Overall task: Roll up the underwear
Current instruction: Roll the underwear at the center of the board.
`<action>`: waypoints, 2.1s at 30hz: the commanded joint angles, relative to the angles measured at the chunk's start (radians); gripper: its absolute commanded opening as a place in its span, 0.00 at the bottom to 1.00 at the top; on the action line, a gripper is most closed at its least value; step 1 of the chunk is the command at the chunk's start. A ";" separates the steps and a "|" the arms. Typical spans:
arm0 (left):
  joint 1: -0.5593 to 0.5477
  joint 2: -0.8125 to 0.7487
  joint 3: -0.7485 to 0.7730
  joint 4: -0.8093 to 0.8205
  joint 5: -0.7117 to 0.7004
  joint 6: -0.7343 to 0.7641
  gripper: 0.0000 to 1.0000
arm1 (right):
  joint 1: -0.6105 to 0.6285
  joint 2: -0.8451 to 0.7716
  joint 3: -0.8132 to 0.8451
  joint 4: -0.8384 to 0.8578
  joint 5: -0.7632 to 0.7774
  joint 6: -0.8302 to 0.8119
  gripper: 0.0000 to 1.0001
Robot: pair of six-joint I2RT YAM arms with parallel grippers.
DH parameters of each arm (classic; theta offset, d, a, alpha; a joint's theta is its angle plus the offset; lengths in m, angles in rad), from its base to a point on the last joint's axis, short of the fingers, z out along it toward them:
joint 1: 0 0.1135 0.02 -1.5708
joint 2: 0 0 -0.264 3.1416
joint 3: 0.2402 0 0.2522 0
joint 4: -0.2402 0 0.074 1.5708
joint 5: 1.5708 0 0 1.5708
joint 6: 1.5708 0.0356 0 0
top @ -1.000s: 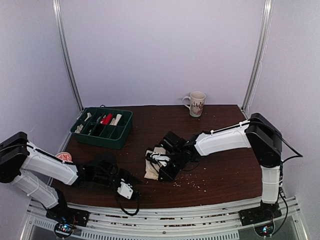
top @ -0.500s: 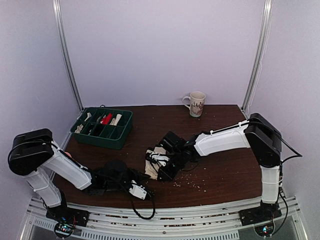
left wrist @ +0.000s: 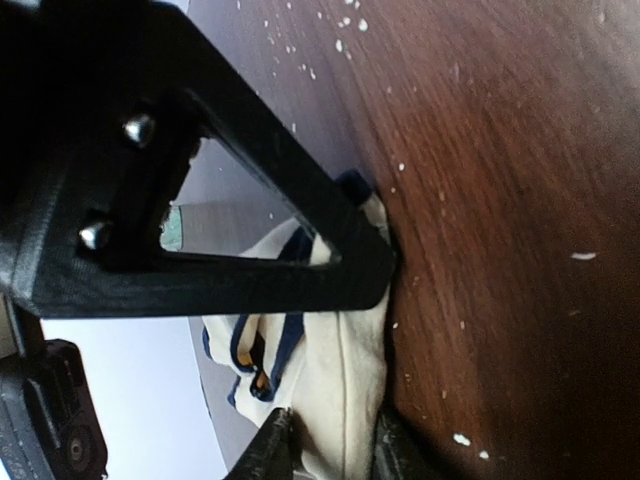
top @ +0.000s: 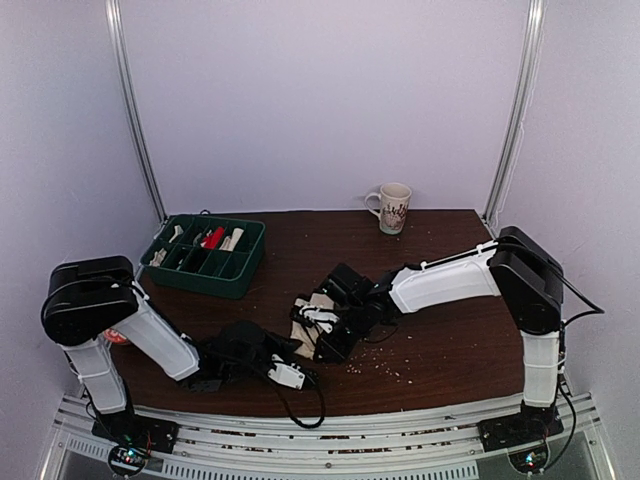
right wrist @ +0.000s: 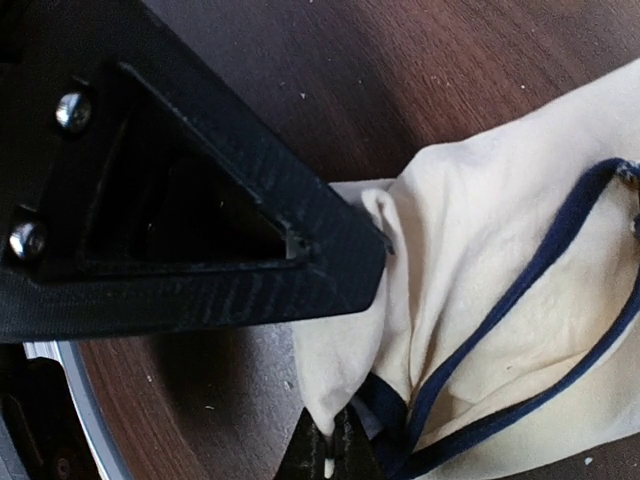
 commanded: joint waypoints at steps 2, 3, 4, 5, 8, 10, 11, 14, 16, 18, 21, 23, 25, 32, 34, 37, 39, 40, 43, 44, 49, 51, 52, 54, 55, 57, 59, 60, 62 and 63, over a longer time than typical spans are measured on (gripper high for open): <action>0.000 0.048 0.015 -0.048 -0.051 -0.009 0.25 | -0.001 0.036 -0.031 -0.067 0.044 -0.020 0.03; 0.000 0.050 0.017 -0.057 -0.048 -0.011 0.22 | -0.001 0.032 -0.030 -0.069 0.047 -0.020 0.03; 0.000 0.049 0.023 -0.070 -0.044 -0.018 0.19 | 0.000 0.026 -0.031 -0.071 0.053 -0.020 0.05; 0.000 0.048 0.032 -0.092 -0.035 -0.029 0.14 | 0.000 0.014 -0.034 -0.070 0.062 -0.021 0.07; 0.000 0.032 0.074 -0.199 0.024 -0.082 0.02 | 0.000 -0.050 -0.070 -0.047 0.106 -0.020 0.18; 0.001 0.021 0.112 -0.289 0.078 -0.131 0.00 | -0.001 -0.110 -0.109 -0.016 0.137 -0.017 0.23; 0.000 0.014 0.129 -0.330 0.101 -0.155 0.00 | -0.001 -0.145 -0.134 0.002 0.152 -0.018 0.26; 0.003 0.004 0.167 -0.426 0.170 -0.207 0.00 | 0.000 -0.244 -0.216 0.061 0.215 -0.007 0.38; 0.009 0.001 0.189 -0.492 0.217 -0.235 0.00 | -0.001 -0.310 -0.275 0.095 0.269 0.005 0.42; 0.023 0.005 0.219 -0.556 0.268 -0.264 0.00 | 0.001 -0.379 -0.336 0.142 0.337 0.024 0.48; 0.051 0.020 0.281 -0.659 0.345 -0.305 0.00 | 0.003 -0.483 -0.443 0.203 0.436 0.047 0.53; 0.072 0.029 0.317 -0.718 0.406 -0.324 0.00 | 0.016 -0.559 -0.508 0.243 0.506 0.049 0.56; 0.100 0.035 0.349 -0.767 0.473 -0.347 0.00 | 0.039 -0.641 -0.570 0.288 0.577 0.038 0.58; 0.208 0.117 0.538 -1.021 0.711 -0.406 0.00 | 0.223 -0.797 -0.708 0.427 0.797 -0.088 0.59; 0.229 0.158 0.600 -1.094 0.761 -0.417 0.00 | 0.267 -0.807 -0.723 0.454 0.836 -0.119 0.59; 0.243 0.227 0.697 -1.220 0.820 -0.422 0.00 | 0.323 -0.778 -0.730 0.477 0.910 -0.163 0.59; 0.255 0.271 0.749 -1.290 0.850 -0.424 0.00 | 0.359 -0.730 -0.721 0.485 0.946 -0.186 0.59; 0.260 0.286 0.762 -1.306 0.854 -0.424 0.00 | 0.378 -0.702 -0.714 0.486 0.964 -0.201 0.58; 0.278 0.324 0.803 -1.350 0.872 -0.435 0.00 | 0.435 -0.610 -0.684 0.486 1.040 -0.252 0.58; 0.282 0.335 0.817 -1.363 0.876 -0.440 0.00 | 0.447 -0.582 -0.672 0.486 1.050 -0.268 0.58; 0.301 0.385 0.874 -1.427 0.903 -0.436 0.00 | 0.457 -0.470 -0.613 0.512 1.100 -0.369 0.59; 0.302 0.402 0.891 -1.456 0.913 -0.431 0.00 | 0.454 -0.424 -0.592 0.531 1.115 -0.420 0.60; 0.302 0.409 0.897 -1.463 0.914 -0.430 0.00 | 0.449 -0.406 -0.583 0.541 1.113 -0.443 0.60; 0.304 0.416 0.904 -1.466 0.913 -0.436 0.00 | 0.435 -0.366 -0.562 0.552 1.103 -0.479 0.60; 0.305 0.421 0.906 -1.467 0.913 -0.439 0.00 | 0.426 -0.346 -0.549 0.554 1.099 -0.493 0.59; 0.307 0.430 0.915 -1.477 0.920 -0.440 0.00 | 0.410 -0.298 -0.522 0.547 1.098 -0.517 0.55; 0.309 0.440 0.925 -1.490 0.927 -0.439 0.00 | 0.393 -0.251 -0.499 0.548 1.110 -0.530 0.54; 0.310 0.444 0.929 -1.495 0.932 -0.438 0.00 | 0.385 -0.231 -0.484 0.549 1.117 -0.537 0.53; 0.312 0.449 0.933 -1.502 0.941 -0.435 0.00 | 0.371 -0.199 -0.470 0.554 1.121 -0.550 0.53; 0.313 0.449 0.933 -1.503 0.943 -0.435 0.00 | 0.367 -0.185 -0.465 0.561 1.121 -0.557 0.53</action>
